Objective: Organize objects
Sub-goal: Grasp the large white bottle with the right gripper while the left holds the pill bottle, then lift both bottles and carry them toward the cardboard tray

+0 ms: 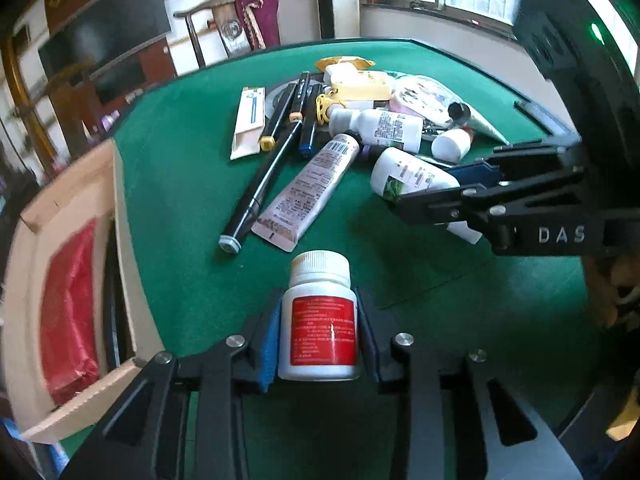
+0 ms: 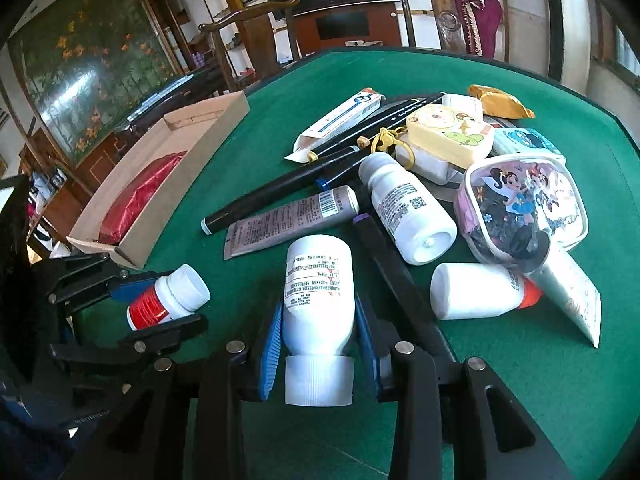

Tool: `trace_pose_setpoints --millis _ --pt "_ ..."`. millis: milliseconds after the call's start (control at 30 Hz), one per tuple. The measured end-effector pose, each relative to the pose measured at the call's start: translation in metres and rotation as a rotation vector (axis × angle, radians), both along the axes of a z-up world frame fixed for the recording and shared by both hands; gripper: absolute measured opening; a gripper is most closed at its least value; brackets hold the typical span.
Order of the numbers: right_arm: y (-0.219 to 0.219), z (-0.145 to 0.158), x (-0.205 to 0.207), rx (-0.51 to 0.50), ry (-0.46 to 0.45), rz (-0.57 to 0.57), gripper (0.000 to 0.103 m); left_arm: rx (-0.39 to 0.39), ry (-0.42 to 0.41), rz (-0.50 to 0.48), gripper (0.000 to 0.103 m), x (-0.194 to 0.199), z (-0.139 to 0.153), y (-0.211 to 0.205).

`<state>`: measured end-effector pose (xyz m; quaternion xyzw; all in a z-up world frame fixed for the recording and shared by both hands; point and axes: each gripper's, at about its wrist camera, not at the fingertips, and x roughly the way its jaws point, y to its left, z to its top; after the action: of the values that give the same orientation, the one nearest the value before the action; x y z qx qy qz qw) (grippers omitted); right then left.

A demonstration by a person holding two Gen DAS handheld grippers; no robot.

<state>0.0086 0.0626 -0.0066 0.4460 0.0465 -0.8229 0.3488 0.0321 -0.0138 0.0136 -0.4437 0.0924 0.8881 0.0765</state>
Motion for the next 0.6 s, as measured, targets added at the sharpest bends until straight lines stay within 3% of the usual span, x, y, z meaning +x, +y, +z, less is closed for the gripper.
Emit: trace_pose_setpoints --millis 200,600 --pt "0.001 0.005 0.001 -0.020 0.004 -0.006 0.037 -0.057 0.031 0.016 0.033 0.002 0.001 0.004" --pt "0.006 0.012 0.006 -0.048 0.011 -0.011 0.037 -0.071 0.078 0.042 0.033 0.010 0.007 0.004"
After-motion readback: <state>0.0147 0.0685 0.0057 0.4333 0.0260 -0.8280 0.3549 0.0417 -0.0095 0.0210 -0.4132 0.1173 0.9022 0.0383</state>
